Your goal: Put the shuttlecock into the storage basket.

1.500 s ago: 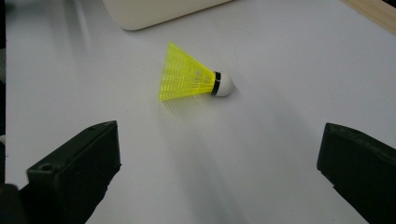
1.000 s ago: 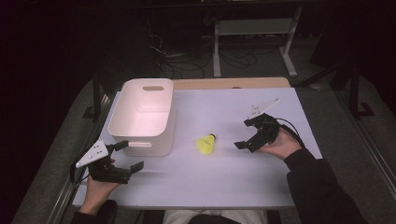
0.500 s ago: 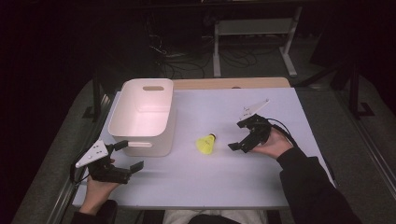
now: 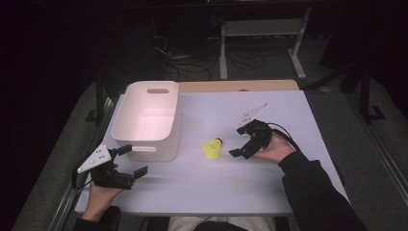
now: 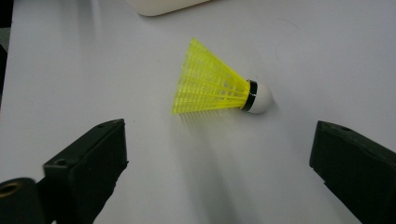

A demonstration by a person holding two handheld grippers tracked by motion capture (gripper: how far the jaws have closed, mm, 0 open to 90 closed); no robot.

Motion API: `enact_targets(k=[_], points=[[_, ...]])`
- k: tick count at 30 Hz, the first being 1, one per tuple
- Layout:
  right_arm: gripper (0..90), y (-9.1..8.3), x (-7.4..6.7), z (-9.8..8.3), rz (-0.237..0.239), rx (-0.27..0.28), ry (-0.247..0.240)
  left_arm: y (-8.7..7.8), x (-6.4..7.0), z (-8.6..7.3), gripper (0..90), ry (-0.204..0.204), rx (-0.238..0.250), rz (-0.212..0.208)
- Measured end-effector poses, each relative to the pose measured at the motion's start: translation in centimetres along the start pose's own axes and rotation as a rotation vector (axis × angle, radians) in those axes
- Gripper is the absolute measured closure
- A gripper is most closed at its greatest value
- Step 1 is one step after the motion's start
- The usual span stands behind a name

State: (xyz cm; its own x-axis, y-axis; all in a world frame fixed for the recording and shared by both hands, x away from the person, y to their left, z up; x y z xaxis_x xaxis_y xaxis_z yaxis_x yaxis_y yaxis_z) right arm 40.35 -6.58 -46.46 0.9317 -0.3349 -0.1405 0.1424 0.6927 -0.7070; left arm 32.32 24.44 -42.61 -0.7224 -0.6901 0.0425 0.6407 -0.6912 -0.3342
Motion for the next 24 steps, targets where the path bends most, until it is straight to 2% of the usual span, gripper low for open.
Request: enact_targets(k=[2, 9, 10, 11, 12, 15, 16, 17, 19, 20, 21, 22, 23, 24], points=[[10.1, 0.2, 0.0, 0.1, -0.005, -0.002, -0.027, 0.0, 0.0, 0.0, 0.0, 0.001, 0.001, 0.001], [20.5, 0.4, -0.4, 0.2, 0.033, -0.008, -0.042, -0.1, 0.0, 0.1, 0.0, -0.001, 0.005, -0.001], [26.4, 0.6, -0.5, 0.2, 0.048, -0.016, -0.043, -0.1, 0.0, 0.1, 0.0, 0.0, 0.005, 0.0], [26.4, 0.6, -0.5, 0.2, 0.048, -0.016, -0.043, -0.1, 0.0, 0.1, 0.0, 0.0, 0.005, 0.0], [31.9, 0.8, -0.7, 0.1, 0.059, -0.025, -0.051, -0.1, 0.0, 0.1, 0.0, -0.001, 0.008, 0.0], [37.2, 0.9, -0.8, 0.1, 0.069, -0.03, -0.058, -0.2, -0.1, 0.2, 0.0, -0.002, 0.015, 0.002], [43.5, 1.1, -1.0, 0.0, 0.084, -0.04, -0.059, -0.3, 0.0, 0.2, 0.0, -0.004, 0.017, 0.003], [43.5, 1.1, -1.0, 0.0, 0.084, -0.04, -0.059, -0.3, 0.0, 0.2, 0.0, -0.004, 0.017, 0.003], [50.6, 1.3, -1.2, 0.0, 0.107, -0.054, -0.059, -0.3, 0.0, 0.2, 0.0, -0.004, 0.017, 0.002], [59.1, 1.5, -1.3, 0.0, 0.123, -0.065, -0.062, -0.3, 0.0, 0.2, 0.0, -0.004, 0.017, 0.002], [59.1, 1.5, -1.3, 0.0, 0.123, -0.065, -0.062, -0.3, 0.0, 0.2, 0.0, -0.003, 0.017, 0.002], [67.2, 1.7, -1.4, 0.0, 0.133, -0.07, -0.069, -0.3, 0.0, 0.2, 0.0, -0.003, 0.017, 0.002], [67.2, 1.7, -1.4, 0.0, 0.133, -0.07, -0.069, -0.3, 0.0, 0.2, 0.0, -0.003, 0.017, 0.001], [72.0, 1.8, -1.4, 0.0, 0.138, -0.076, -0.076, -0.3, 0.0, 0.2, 0.0, -0.003, 0.017, 0.001]])
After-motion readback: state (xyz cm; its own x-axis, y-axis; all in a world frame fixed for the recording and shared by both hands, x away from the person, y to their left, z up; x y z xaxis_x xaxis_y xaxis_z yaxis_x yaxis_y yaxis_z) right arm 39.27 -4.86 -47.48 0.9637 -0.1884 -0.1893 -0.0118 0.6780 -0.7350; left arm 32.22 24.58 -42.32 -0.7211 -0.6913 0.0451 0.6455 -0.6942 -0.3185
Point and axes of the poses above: each handheld gripper's, and its own axes: y roughly forward along the jaws, z roughly out of its top, x roughly to its right, the point moved 10 cm from there along y, roughly forward along the jaws, and after that the axes turned 3 degrees about z, right-handed, at the moved point
